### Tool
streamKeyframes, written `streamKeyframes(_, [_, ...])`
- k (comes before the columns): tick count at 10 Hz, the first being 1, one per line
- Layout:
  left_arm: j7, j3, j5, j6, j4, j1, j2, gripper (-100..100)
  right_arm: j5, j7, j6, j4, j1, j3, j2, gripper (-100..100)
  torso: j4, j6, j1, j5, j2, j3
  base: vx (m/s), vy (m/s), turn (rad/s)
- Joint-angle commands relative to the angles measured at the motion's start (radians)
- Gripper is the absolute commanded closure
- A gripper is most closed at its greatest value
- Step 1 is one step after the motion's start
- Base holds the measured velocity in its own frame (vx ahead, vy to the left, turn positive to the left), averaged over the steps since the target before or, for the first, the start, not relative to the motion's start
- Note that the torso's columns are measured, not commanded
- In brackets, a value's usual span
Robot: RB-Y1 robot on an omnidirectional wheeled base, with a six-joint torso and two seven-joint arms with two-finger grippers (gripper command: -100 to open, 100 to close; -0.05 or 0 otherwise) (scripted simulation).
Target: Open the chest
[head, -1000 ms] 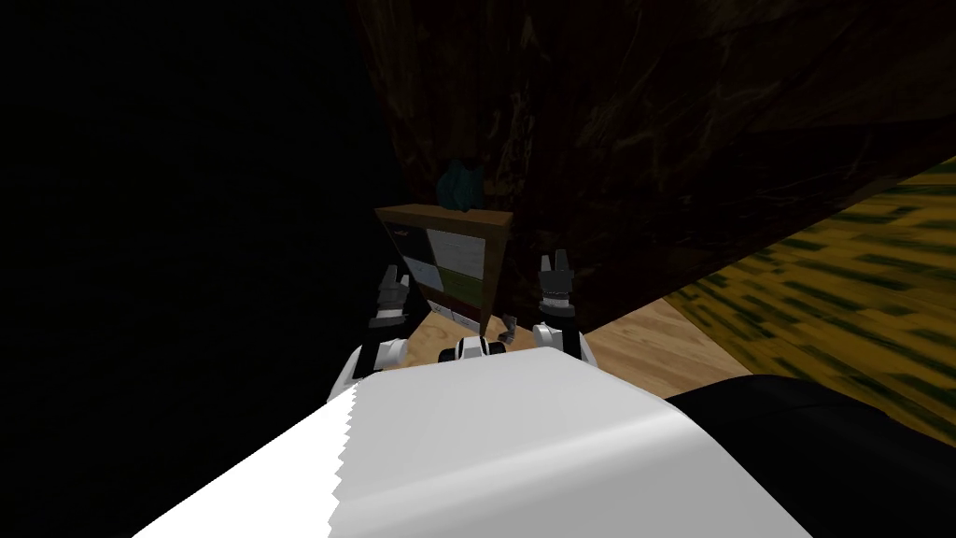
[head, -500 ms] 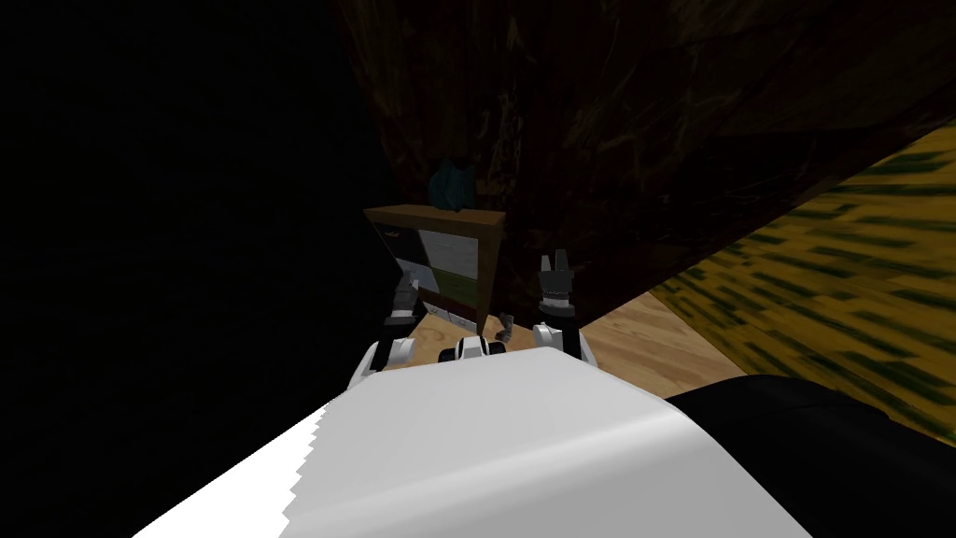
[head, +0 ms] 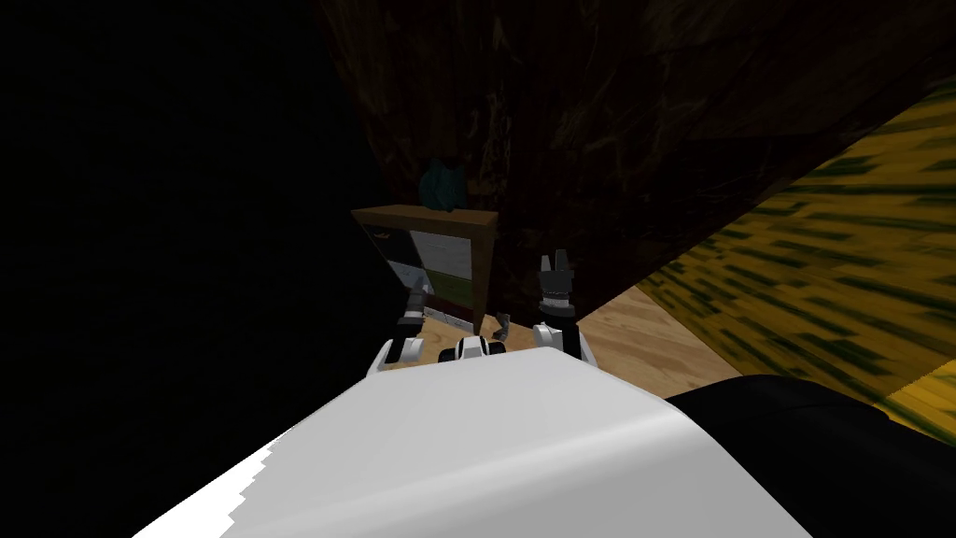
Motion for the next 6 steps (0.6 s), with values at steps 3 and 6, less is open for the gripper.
streamKeyframes(3, [-0.013,-0.04,-0.025,-0.012,0.126,-0.035,-0.004,-100,0.0,0.0,0.0,0.0,0.0,0.0,0.0,0,0.0,0.0,0.0,0.0,0.0,0.0,0.001,-0.022,-0.093])
streamKeyframes(6, [-0.019,-0.056,-0.035,-0.017,0.178,-0.051,-0.006,-100,0.0,0.0,0.0,0.0,0.0,0.0,0.0,0,0.0,0.0,0.001,0.0,0.0,0.0,0.001,-0.013,-0.049])
